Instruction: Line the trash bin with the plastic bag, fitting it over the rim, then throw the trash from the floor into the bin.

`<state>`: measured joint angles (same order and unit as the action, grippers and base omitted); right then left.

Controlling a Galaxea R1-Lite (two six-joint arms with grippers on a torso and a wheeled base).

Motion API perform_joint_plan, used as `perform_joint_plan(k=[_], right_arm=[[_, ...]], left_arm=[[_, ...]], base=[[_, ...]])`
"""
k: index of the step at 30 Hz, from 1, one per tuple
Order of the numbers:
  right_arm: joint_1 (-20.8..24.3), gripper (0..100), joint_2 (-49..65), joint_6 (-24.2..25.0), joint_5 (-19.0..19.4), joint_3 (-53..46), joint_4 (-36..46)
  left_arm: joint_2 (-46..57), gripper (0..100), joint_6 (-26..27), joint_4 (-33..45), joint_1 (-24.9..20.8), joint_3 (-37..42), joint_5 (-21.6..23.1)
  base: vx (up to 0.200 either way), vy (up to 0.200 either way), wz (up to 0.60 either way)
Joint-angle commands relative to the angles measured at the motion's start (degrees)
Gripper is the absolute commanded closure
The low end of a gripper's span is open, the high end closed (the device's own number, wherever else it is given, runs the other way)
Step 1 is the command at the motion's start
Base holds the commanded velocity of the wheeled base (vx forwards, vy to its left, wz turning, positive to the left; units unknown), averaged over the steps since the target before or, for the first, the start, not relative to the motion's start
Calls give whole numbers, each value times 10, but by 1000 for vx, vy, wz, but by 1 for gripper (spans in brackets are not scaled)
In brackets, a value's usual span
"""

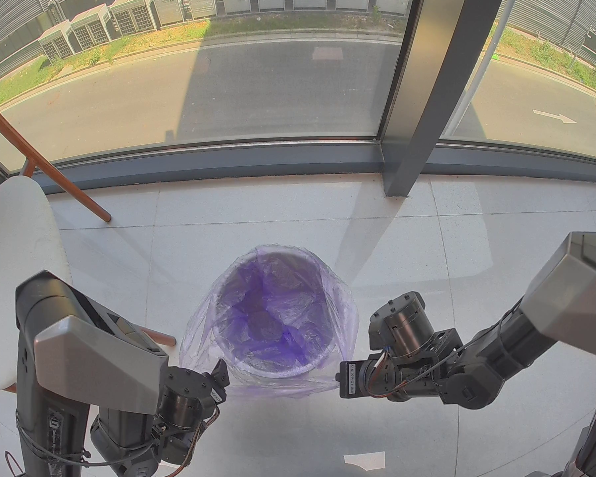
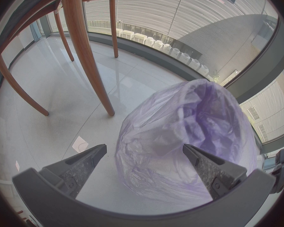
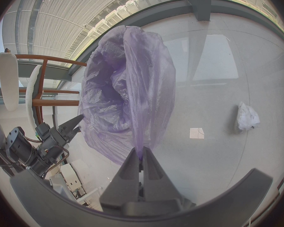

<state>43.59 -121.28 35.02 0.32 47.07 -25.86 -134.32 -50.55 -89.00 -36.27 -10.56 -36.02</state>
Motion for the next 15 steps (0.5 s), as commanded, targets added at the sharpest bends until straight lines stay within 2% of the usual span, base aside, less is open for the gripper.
perform_joint_plan(k=[1, 7, 15], right_arm=[[-3, 100, -77, -1, -4, -7, -69], [-24, 100, -106, -1, -13, -8, -107], [-87, 100, -98, 1, -13, 27, -108]], left_arm=[[-46, 0, 1, -10, 2, -14, 2], [-52, 0, 8, -10, 2, -39, 3], [-47, 0, 49, -10, 0, -74, 30]], base=[[0, 0, 0], [0, 0, 0], [0, 0, 0]])
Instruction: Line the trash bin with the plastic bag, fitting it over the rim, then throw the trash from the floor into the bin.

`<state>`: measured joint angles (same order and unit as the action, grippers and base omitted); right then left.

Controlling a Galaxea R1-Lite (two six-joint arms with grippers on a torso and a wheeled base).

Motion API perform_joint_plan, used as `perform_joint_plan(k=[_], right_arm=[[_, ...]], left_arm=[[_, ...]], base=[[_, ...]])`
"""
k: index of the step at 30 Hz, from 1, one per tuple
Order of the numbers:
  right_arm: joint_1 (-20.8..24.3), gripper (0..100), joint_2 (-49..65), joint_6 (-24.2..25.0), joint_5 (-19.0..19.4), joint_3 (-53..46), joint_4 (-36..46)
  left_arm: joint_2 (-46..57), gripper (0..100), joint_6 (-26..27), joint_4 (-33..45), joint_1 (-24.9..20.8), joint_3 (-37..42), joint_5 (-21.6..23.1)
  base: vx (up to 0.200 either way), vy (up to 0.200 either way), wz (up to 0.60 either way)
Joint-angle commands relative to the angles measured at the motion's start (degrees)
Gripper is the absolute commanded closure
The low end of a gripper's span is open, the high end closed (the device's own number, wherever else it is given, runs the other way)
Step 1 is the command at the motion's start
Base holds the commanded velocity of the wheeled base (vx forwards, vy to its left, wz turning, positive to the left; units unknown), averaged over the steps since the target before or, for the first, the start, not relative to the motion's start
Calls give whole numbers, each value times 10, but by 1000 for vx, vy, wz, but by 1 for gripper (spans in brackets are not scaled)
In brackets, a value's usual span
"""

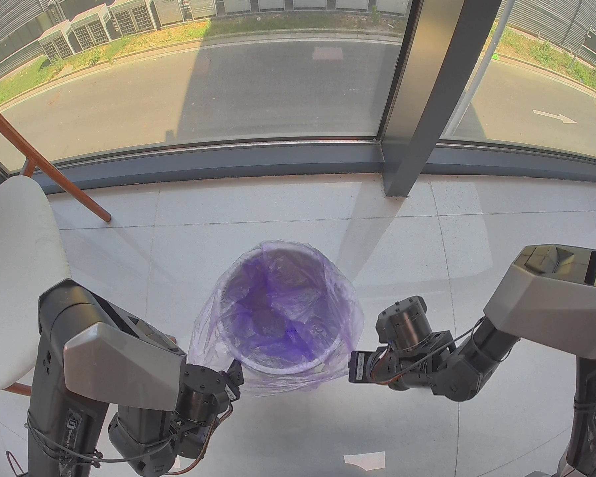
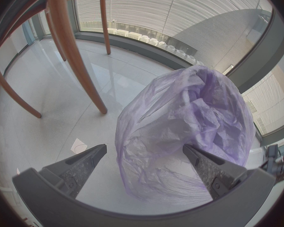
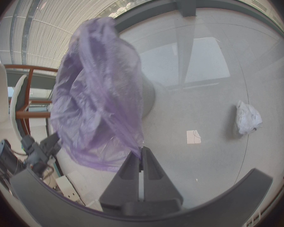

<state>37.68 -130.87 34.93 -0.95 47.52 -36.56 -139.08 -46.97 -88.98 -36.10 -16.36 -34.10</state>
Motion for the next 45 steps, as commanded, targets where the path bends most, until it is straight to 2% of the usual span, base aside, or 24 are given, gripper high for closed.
perform_joint_plan(k=[1, 10, 16, 22, 29, 36, 45], right_arm=[[-34, 100, -1, 2, 0, 26, -1], [-55, 100, 36, 10, 3, 70, -2], [-57, 100, 36, 70, -1, 92, -29], [-88, 100, 10, 84, -8, 93, -33], [-100, 100, -27, 103, -23, 102, -33], [-100, 100, -60, 150, -30, 140, -31], [-80, 100, -84, 151, -31, 130, -26]], left_arm=[[3, 0, 16, -10, -2, -17, 14], [20, 0, 39, -10, -2, -16, 18], [19, 0, 51, -10, -3, -18, 19], [18, 0, 53, -10, -7, -18, 19], [17, 0, 53, -10, -7, -18, 19], [17, 0, 53, -10, -11, -16, 18], [13, 0, 54, -10, -22, -19, 18]], base=[[0, 0, 0], [0, 0, 0], [0, 0, 0], [0, 0, 0], [0, 0, 0], [0, 0, 0], [0, 0, 0]])
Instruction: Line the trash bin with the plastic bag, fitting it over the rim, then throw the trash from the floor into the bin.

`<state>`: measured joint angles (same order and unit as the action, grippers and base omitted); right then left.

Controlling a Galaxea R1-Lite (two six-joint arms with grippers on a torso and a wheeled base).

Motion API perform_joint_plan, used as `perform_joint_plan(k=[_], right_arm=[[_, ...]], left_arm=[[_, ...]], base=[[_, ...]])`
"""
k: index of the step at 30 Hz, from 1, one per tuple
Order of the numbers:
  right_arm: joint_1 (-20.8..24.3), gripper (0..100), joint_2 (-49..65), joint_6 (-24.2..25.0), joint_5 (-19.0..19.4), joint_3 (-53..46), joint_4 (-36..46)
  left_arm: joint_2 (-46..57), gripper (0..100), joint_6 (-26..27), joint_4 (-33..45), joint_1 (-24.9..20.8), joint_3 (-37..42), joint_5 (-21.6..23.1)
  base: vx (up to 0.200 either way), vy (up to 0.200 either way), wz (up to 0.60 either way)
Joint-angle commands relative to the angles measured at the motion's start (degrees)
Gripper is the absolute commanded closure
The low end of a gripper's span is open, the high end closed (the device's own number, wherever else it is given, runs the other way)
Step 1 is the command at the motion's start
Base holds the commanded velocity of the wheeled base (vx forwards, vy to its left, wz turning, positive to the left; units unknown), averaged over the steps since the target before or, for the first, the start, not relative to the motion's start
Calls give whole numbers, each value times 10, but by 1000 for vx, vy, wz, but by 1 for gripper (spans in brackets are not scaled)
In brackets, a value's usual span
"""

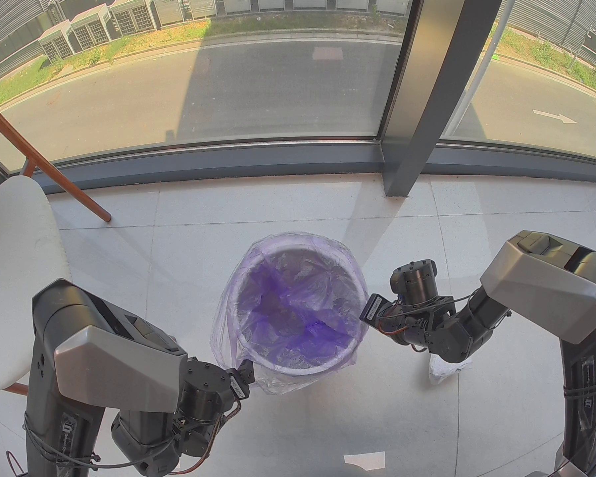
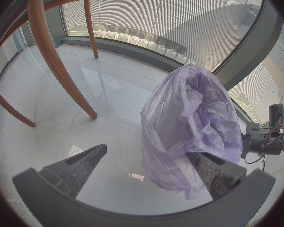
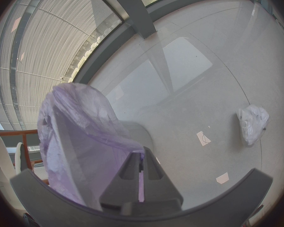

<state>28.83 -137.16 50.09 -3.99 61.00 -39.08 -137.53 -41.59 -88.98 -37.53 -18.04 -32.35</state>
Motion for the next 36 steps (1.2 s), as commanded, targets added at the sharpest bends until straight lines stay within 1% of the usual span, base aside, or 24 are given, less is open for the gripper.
perform_joint_plan(k=[1, 2, 3, 10, 14, 15, 18, 24, 26, 29, 30, 36], right_arm=[[10, 100, -22, -1, -1, -4, 0], [10, 100, -22, -1, -1, -4, 0], [19, 100, -33, -2, -1, -11, -4], [21, 100, -36, -3, -1, -24, -6], [20, 100, -29, -17, -14, -47, -7], [19, 100, -28, -29, -23, -56, -8], [19, 100, -19, -39, -34, -70, -8], [22, 100, 14, -43, -39, -91, -7], [26, 100, 21, -52, -41, -102, -7], [28, 100, 17, -67, -41, -117, -8], [28, 0, 17, -68, -41, -119, -8], [28, 0, 15, -61, -40, -125, -68]], left_arm=[[-3, 0, 0, -10, -8, -2, 0], [-3, 0, 0, -10, -8, -2, 0], [-12, 0, 0, -10, -10, 1, -2], [-48, 0, -2, -10, -5, 3, -8], [-62, 0, -1, -10, -4, 3, -17], [-75, 0, 0, -10, 6, 3, -20], [-79, 0, 1, -10, 26, 0, -21], [-80, 0, 18, -10, 84, 6, -25], [-81, 0, 19, -10, 92, 4, -24], [-82, 0, 15, -10, 91, 4, -25], [-83, 0, 15, -10, 90, 4, -25], [-78, 0, 10, -10, 78, 18, -25]], base=[[0, 0, 0], [0, 0, 0], [0, 0, 0], [0, 0, 0], [0, 0, 0], [0, 0, 0], [0, 0, 0], [0, 0, 0], [0, 0, 0], [0, 0, 0], [0, 0, 0], [0, 0, 0]])
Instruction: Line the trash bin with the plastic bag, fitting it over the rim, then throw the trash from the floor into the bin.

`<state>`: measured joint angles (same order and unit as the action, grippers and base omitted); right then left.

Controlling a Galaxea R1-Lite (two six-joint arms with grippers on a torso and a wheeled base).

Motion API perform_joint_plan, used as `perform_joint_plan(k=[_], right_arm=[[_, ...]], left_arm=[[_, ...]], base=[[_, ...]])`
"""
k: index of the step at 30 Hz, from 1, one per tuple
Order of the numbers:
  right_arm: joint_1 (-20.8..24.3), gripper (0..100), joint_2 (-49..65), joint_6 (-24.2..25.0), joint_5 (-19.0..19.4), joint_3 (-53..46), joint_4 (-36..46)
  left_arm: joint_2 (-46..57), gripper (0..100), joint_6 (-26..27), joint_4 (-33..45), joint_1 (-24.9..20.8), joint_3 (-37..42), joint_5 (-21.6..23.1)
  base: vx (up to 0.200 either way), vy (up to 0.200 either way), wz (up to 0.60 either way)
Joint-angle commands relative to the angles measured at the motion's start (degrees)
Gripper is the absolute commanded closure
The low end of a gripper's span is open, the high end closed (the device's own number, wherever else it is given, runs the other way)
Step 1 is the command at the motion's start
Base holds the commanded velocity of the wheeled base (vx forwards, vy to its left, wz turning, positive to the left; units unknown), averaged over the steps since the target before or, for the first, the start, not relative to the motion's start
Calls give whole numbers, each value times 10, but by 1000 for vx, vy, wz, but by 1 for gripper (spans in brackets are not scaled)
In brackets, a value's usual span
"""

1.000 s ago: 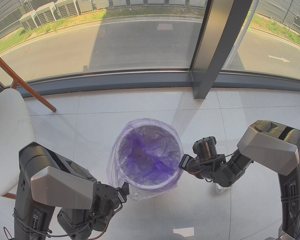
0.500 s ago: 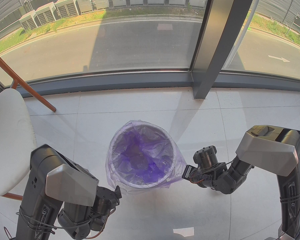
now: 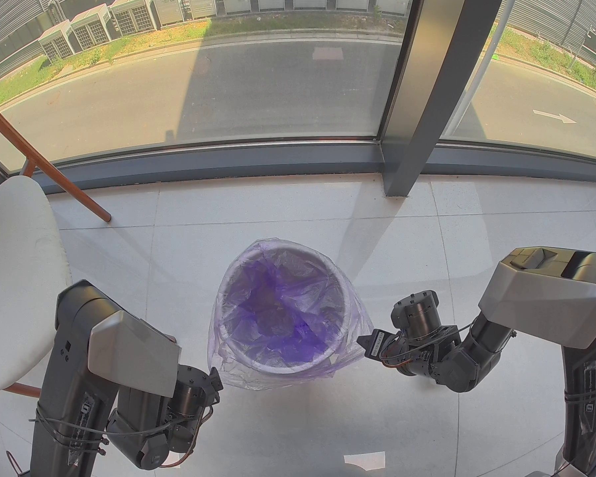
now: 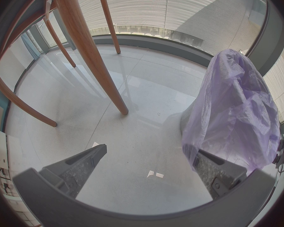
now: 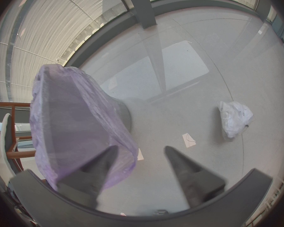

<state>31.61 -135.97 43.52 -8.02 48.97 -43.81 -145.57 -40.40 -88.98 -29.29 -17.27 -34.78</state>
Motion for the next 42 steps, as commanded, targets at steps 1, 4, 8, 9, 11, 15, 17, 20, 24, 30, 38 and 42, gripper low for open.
perform_joint_plan(k=[1, 4, 8, 9, 11, 15, 17, 20, 24, 30, 38, 42], right_arm=[[0, 0, 7, 3, 0, -10, -32], [-5, 0, 23, -2, 1, -31, -61], [-14, 0, 70, -1, 3, -48, -61], [-19, 0, 89, -1, 6, -56, -60], [-28, 0, 121, 0, 8, -78, -61], [-51, 0, 172, 0, 17, -121, -61], [-71, 0, 202, -1, 25, -149, -65], [-106, 0, 226, -12, 25, -180, -64], [-205, 0, 228, -165, 27, -247, -69], [-343, 0, 202, -397, 123, -286, -158], [-343, 0, 75, -404, 123, -272, -247], [-323, 0, 22, -402, 124, -251, -278]], left_arm=[[4, 0, -3, -10, -5, 13, 0], [22, 0, -14, -10, -8, 22, 1], [62, 0, -35, -10, -19, 37, 1], [77, 0, -42, -10, -21, 48, 2], [113, 0, -54, -10, -32, 72, 7], [180, 0, -89, -10, -55, 129, 13], [222, 0, -117, -10, -71, 173, 16], [310, 0, -143, -10, -74, 173, 14], [463, 0, -115, 23, -77, 172, 21], [555, 0, -123, 43, -96, 170, 33], [557, 0, -206, 102, -96, 173, 30], [574, 0, -199, 107, -95, 173, 29]], base=[[0, 0, 0], [0, 0, 0], [0, 0, 0], [0, 0, 0], [0, 0, 0], [0, 0, 0], [0, 0, 0], [0, 0, 0], [0, 0, 0], [0, 0, 0], [-175, 0, 0], [-200, 0, 0]])
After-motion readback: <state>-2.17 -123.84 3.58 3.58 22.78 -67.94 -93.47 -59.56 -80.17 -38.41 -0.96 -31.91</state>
